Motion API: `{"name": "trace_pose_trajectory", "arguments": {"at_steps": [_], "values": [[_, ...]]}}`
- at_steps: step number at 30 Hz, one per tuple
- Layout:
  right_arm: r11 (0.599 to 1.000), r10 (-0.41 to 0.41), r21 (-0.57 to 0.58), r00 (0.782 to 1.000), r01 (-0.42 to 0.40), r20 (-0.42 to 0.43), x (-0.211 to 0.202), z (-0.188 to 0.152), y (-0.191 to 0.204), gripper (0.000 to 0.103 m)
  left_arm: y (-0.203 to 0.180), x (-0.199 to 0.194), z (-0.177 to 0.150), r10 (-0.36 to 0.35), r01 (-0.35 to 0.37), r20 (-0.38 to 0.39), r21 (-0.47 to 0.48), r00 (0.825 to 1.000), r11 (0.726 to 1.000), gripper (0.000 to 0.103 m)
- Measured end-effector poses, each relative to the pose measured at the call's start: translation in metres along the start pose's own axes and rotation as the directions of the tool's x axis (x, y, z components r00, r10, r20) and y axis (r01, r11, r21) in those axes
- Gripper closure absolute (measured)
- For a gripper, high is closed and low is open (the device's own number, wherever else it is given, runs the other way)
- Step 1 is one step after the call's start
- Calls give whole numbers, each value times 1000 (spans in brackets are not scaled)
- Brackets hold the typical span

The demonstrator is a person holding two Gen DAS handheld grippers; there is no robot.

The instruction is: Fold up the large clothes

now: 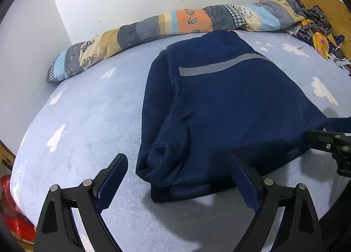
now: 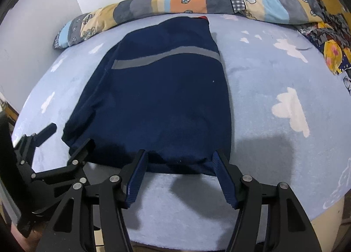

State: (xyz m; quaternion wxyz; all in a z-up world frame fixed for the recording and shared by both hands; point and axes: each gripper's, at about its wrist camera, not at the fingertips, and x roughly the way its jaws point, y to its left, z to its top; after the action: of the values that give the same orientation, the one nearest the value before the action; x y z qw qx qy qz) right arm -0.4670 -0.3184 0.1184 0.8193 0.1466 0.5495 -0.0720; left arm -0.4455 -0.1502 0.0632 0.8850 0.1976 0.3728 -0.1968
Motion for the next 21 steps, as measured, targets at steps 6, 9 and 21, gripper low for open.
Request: {"name": "trace_pose_trajectory", "arguments": {"at_steps": [6, 9, 21], "values": [[1000, 8, 29, 999, -7, -31, 6, -2, -7, 40, -1, -5, -2, 9, -9, 7, 22, 1000, 1000, 10], [1000, 7, 27, 1000, -7, -14, 2, -3, -7, 40, 0, -6, -3, 8, -8, 9, 26, 1000, 1000, 10], [1000, 3, 7, 999, -4, 39, -15, -10, -3, 40, -1, -11, -5, 5, -6, 27, 43, 1000, 999, 10]]}}
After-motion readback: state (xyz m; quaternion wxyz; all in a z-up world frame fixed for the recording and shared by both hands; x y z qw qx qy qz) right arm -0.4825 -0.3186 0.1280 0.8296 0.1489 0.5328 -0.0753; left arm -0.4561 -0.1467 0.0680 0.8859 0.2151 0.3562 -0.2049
